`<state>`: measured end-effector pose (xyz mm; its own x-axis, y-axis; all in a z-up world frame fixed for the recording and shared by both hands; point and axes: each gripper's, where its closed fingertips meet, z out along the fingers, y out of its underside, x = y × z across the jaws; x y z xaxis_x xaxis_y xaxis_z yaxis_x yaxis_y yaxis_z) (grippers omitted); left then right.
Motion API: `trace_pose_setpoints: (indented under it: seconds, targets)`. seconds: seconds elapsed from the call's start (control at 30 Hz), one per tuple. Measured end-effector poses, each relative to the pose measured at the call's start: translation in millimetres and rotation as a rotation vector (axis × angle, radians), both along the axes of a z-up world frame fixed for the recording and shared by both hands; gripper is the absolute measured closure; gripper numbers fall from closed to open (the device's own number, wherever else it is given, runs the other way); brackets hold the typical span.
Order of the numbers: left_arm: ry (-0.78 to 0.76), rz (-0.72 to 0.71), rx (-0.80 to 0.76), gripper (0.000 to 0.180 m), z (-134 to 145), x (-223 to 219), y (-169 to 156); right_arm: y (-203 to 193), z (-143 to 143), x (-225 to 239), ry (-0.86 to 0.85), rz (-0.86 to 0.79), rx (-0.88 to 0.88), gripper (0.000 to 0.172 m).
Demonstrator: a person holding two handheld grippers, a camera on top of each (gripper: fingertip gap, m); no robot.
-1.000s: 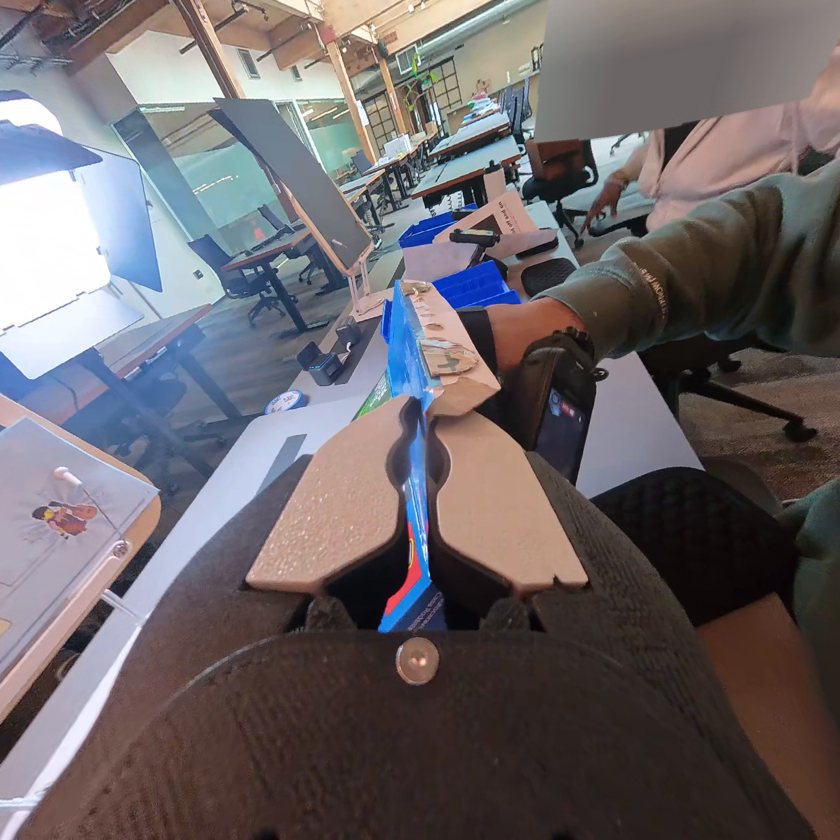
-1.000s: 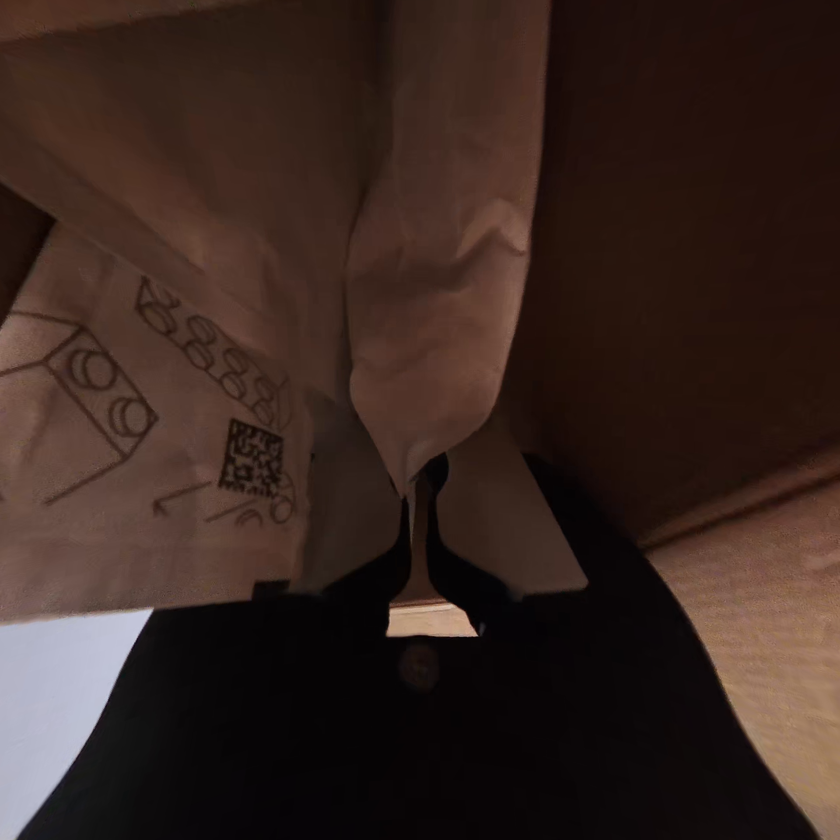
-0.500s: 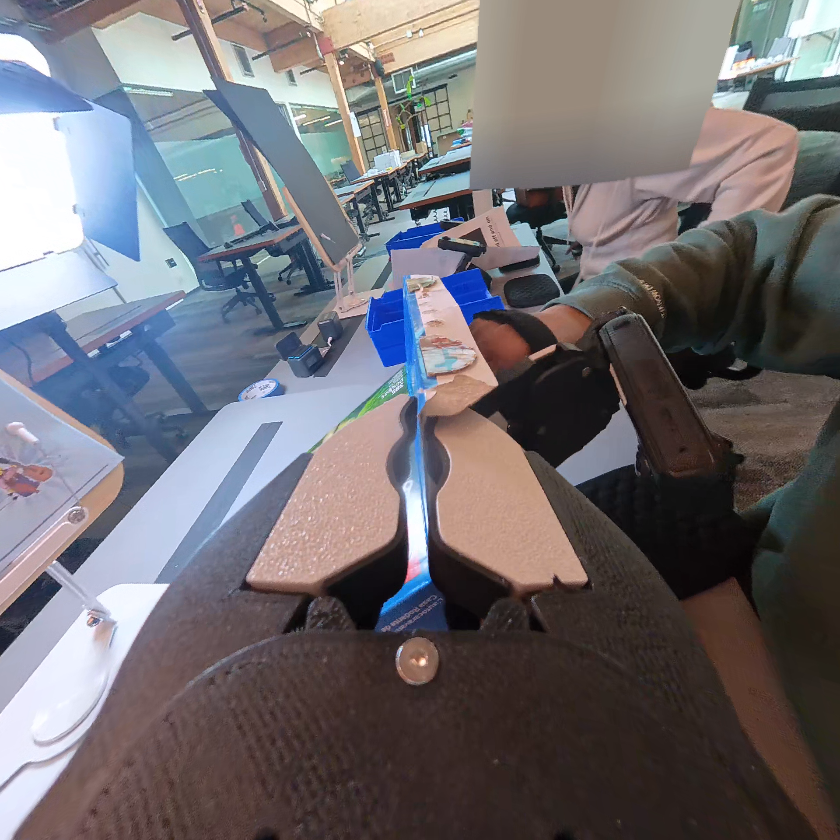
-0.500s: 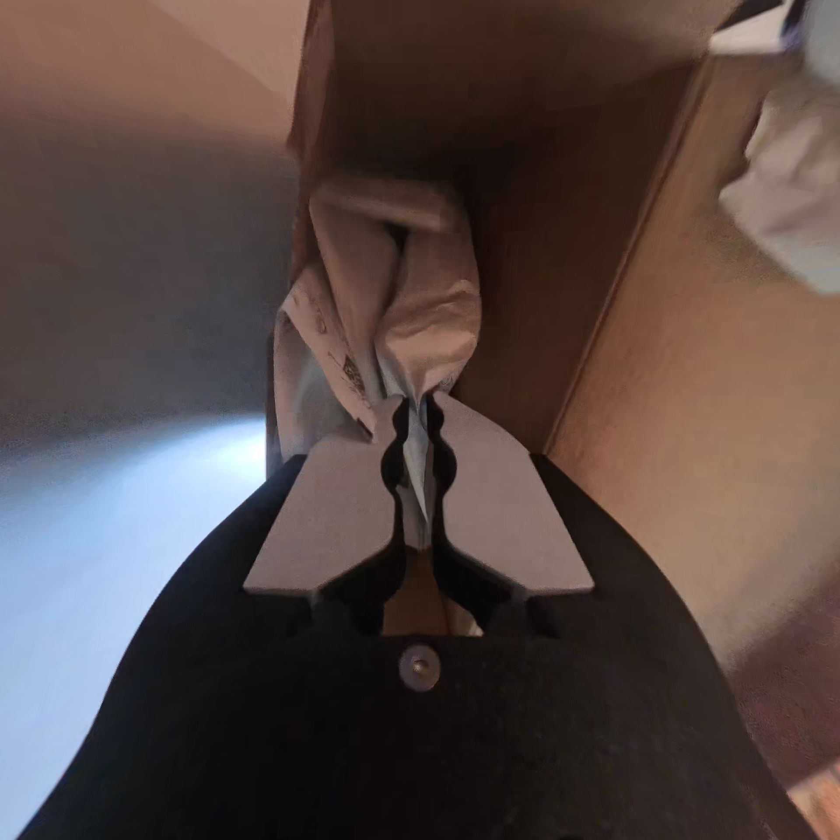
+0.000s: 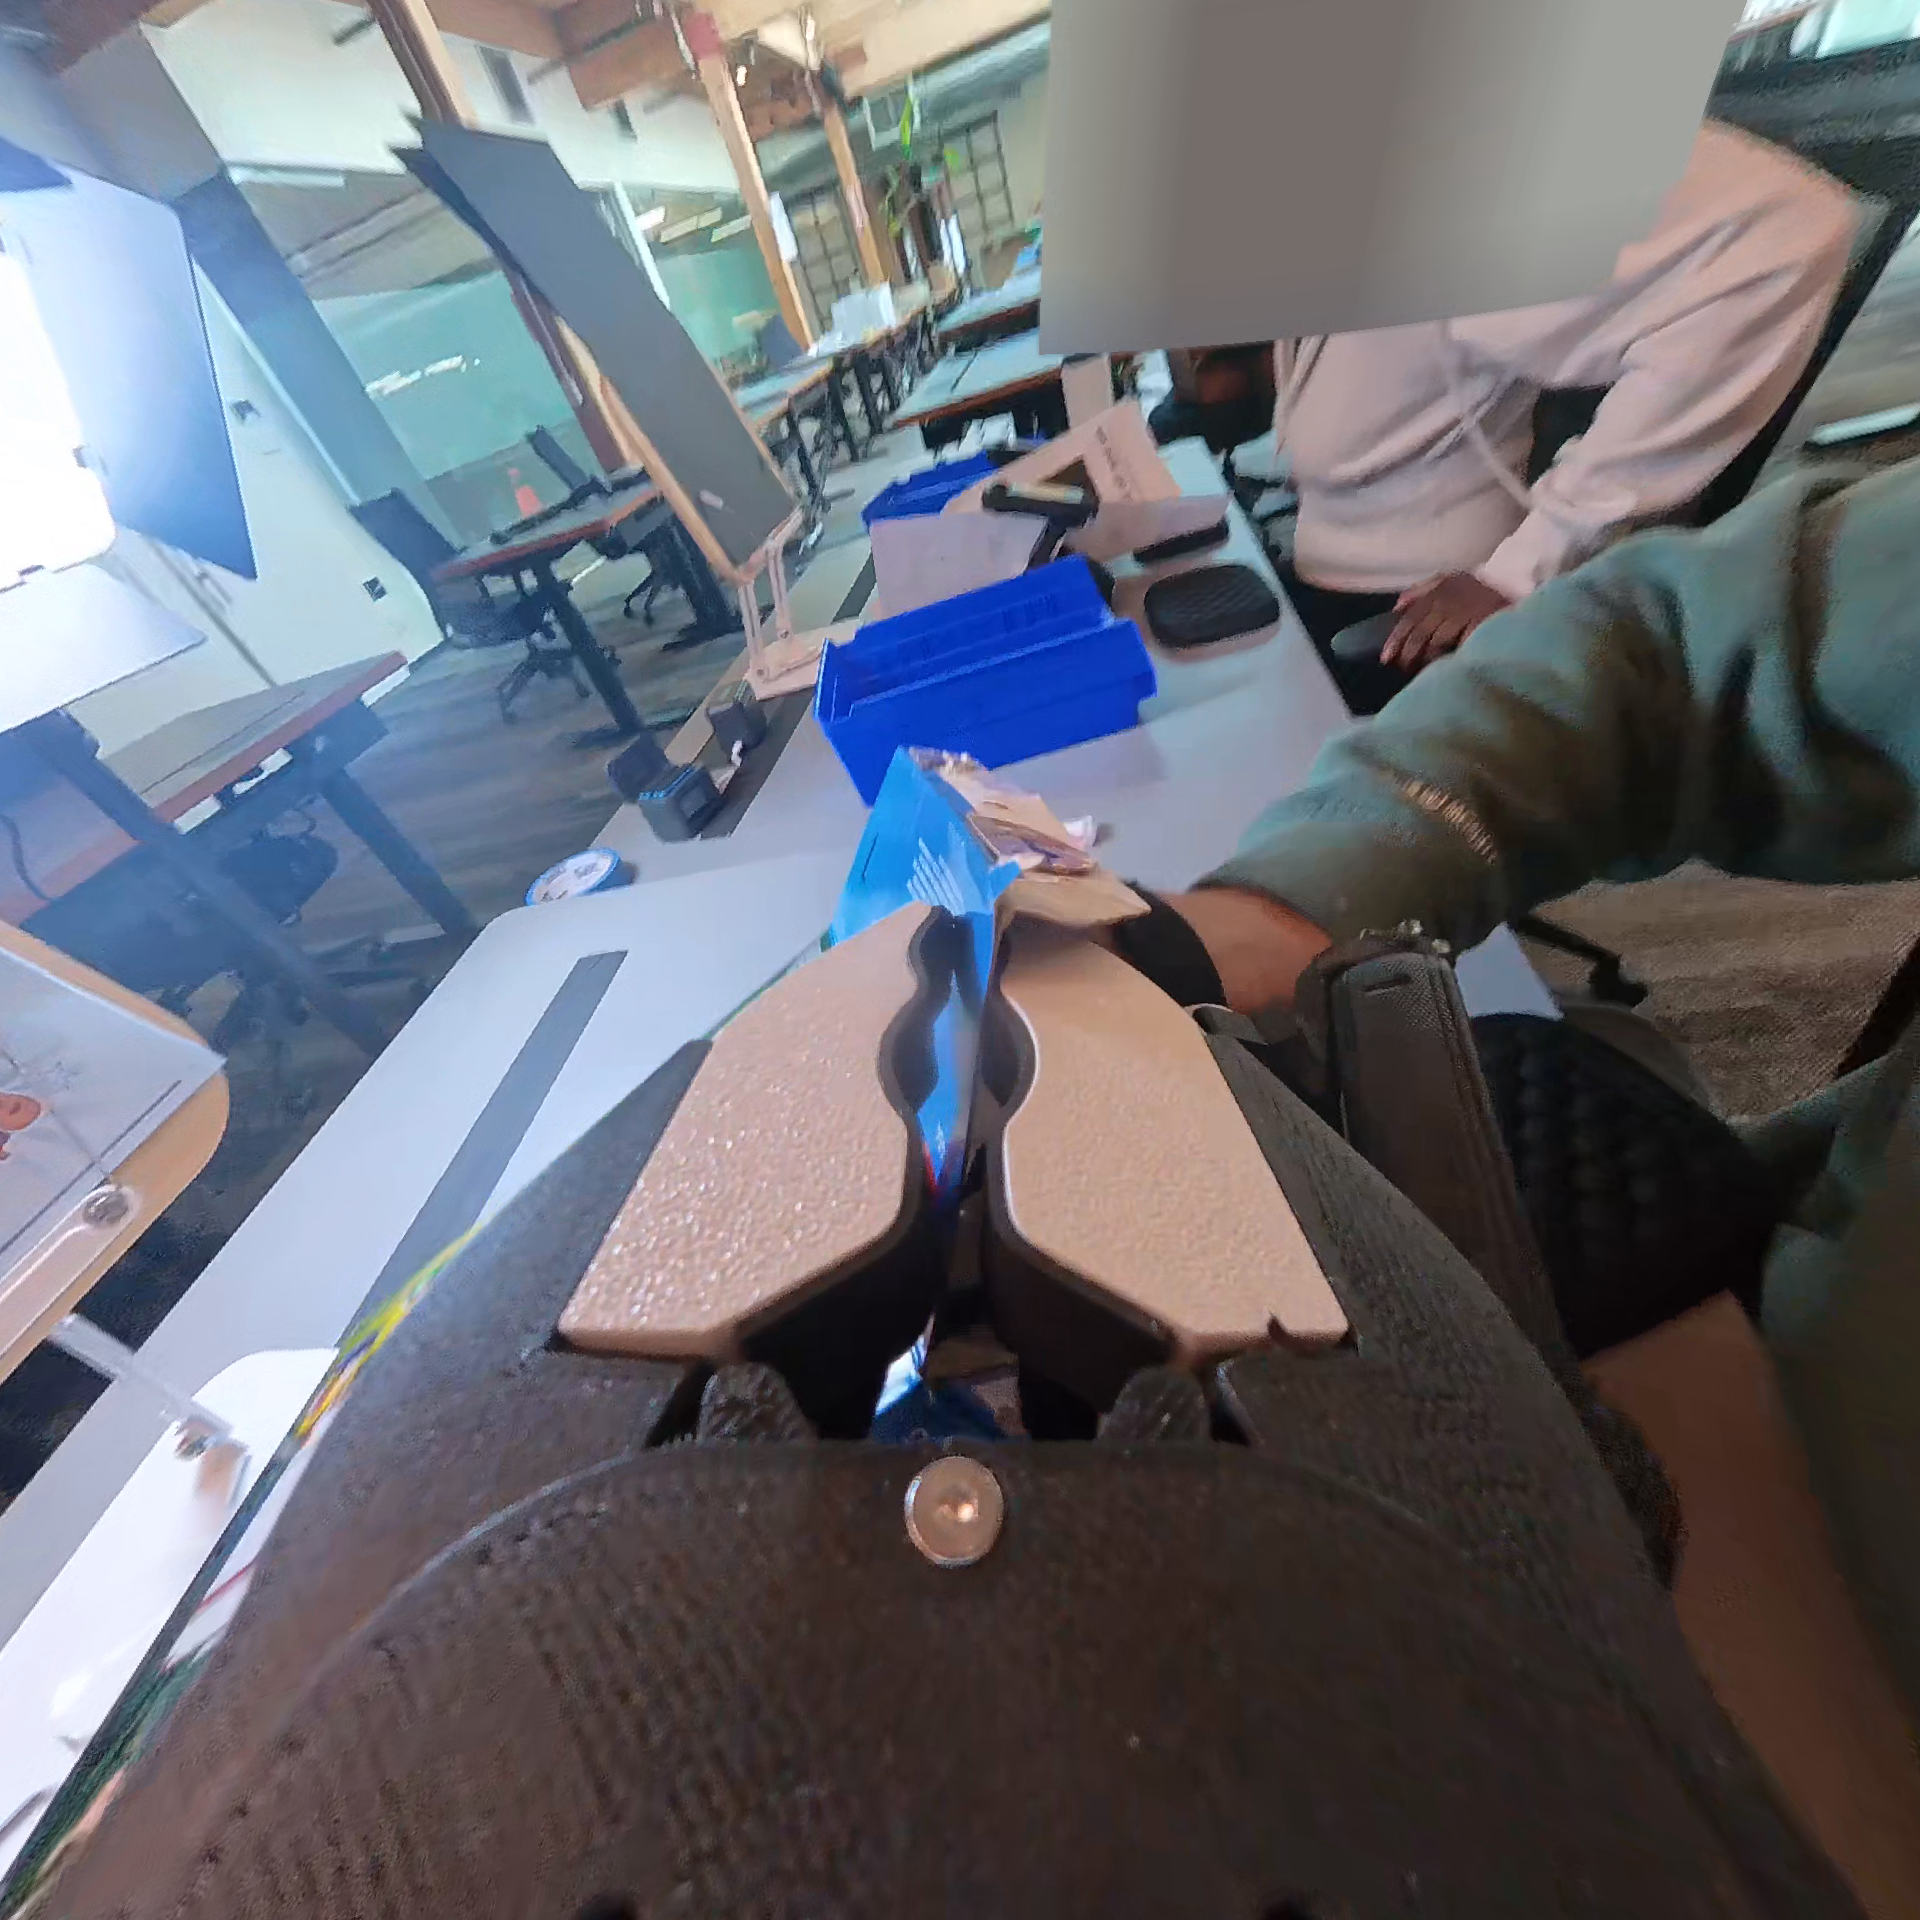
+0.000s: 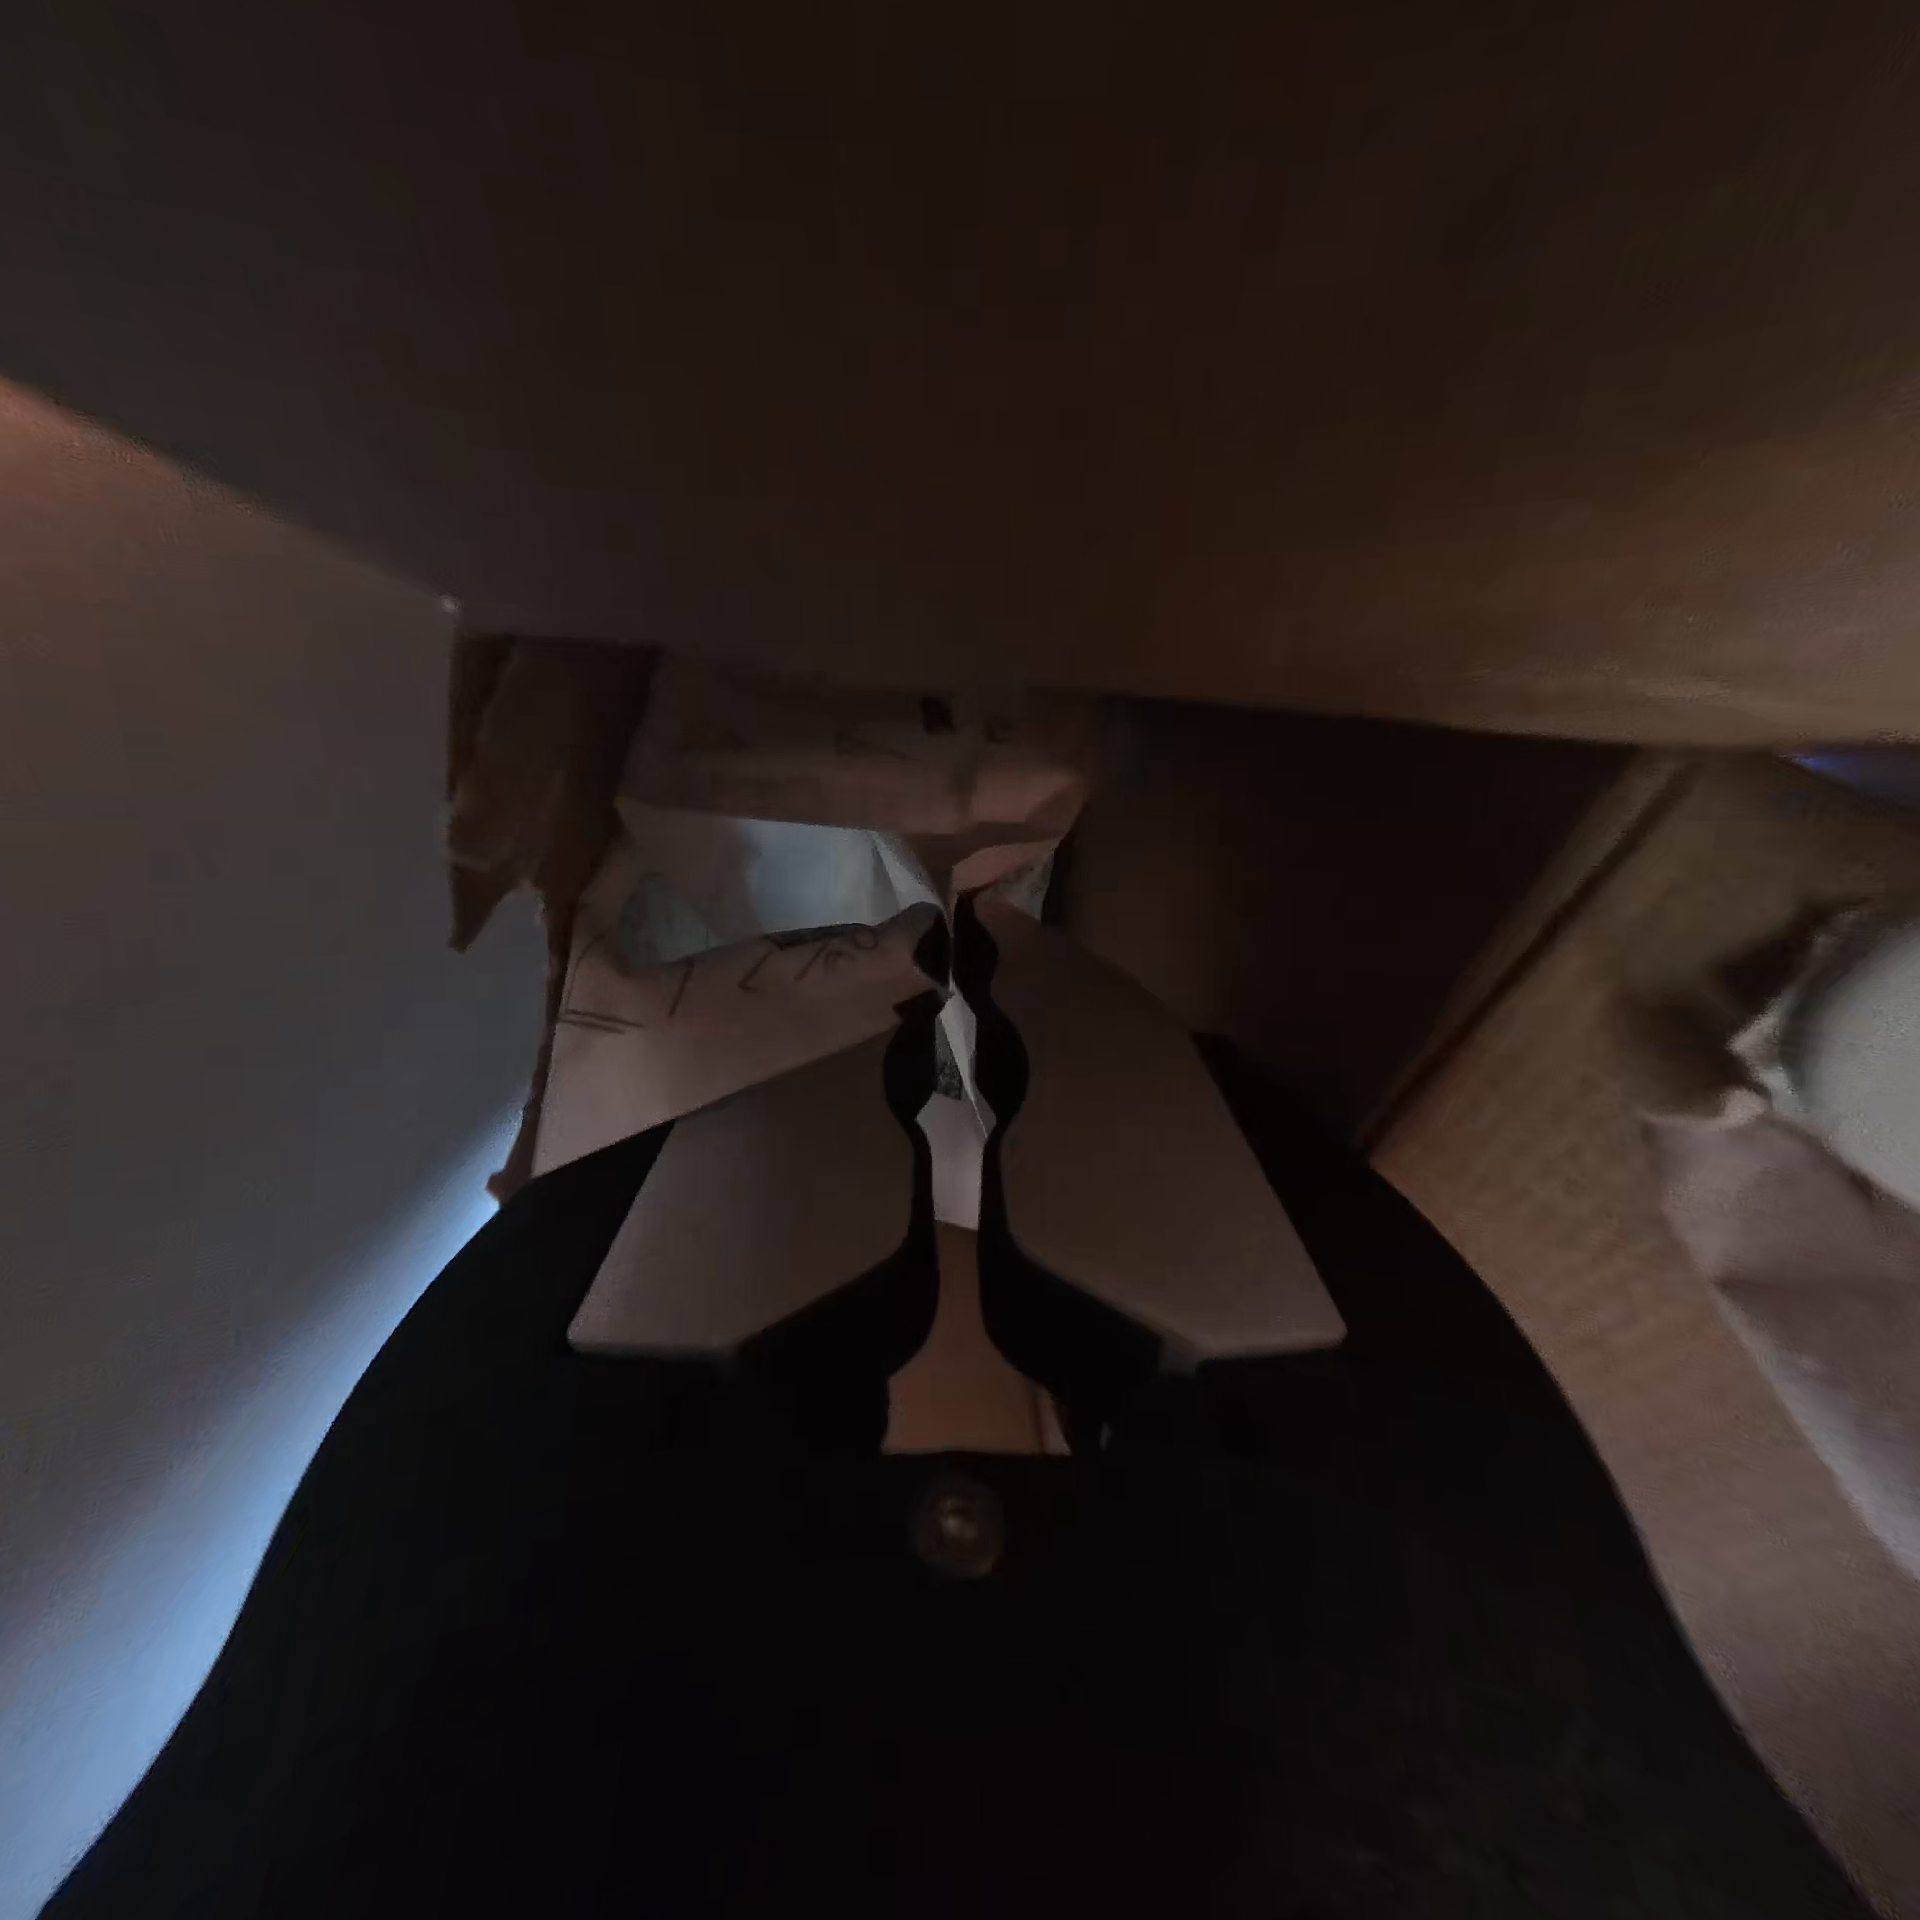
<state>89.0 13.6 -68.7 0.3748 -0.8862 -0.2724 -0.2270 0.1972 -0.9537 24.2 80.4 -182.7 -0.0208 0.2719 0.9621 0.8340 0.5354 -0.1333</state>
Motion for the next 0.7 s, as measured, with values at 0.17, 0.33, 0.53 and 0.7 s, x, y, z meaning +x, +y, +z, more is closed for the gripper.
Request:
trace_pose_setpoints:
  seconds: [0.17, 0.33, 0.53, 0.7]
  targets:
    - [-0.076, -0.086, 0.002, 0.178, 15, 6, -21, -30, 25, -12, 0.252, 0.133, -0.058, 0.171]
    - [-0.124, -0.209, 0.033, 0.178, 23, 21, -44, -33, 24, -16, 0.236, 0.129, 0.003, 0.172]
    - [-0.195, -0.182, -0.025, 0.179, 19, 16, -28, -27, 9, -17, 0.148, 0.107, -0.012, 0.171]
    - [-0.224, -0.068, -0.016, 0.179, 25, 6, -13, -30, 14, 8, 0.178, 0.104, -0.058, 0.171]
